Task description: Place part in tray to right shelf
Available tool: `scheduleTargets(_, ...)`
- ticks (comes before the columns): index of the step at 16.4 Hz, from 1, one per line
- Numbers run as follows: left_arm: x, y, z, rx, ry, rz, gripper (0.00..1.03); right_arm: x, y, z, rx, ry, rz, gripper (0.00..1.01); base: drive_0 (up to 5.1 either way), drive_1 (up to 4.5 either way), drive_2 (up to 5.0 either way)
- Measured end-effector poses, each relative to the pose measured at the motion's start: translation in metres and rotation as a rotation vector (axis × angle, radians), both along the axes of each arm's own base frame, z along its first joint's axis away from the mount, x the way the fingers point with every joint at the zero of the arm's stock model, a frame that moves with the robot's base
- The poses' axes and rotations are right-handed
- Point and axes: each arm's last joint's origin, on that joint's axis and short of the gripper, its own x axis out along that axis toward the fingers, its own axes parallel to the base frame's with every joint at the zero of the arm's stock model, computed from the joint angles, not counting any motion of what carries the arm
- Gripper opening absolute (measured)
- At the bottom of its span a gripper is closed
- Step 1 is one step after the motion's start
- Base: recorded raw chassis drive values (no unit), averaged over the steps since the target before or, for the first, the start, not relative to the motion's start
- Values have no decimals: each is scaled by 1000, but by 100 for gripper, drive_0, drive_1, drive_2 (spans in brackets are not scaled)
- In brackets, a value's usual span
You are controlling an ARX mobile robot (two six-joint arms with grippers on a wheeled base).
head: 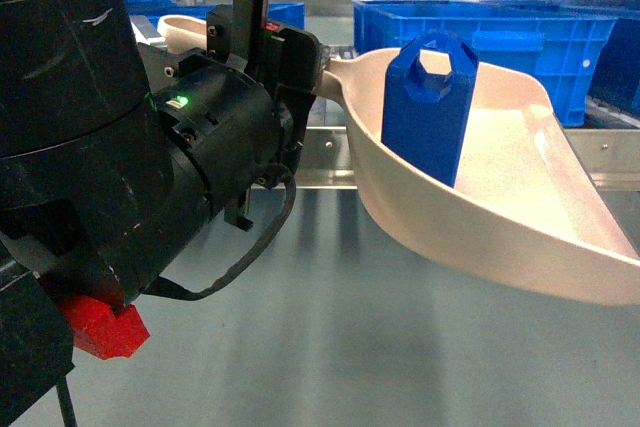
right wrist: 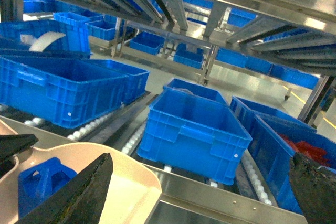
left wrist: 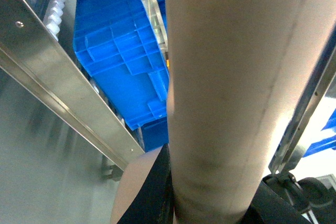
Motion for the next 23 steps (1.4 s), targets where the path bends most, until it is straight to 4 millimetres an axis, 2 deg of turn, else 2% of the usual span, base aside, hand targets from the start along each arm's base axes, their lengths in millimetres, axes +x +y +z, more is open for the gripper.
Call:
scheduleTargets(12, 0, 0, 0, 0, 4, -2, 18, 0, 0, 0, 0, 1, 0, 98, 0, 400, -400)
scheduleTargets(15, 1, 0, 0, 1, 5, 3, 18, 1, 0, -1, -3, 10, 0, 98, 15, 233, -203)
scheduleTargets(23, 0, 0, 0, -1, 1, 0, 18, 1, 0, -1, -2, 6, 0, 98, 0, 0, 0)
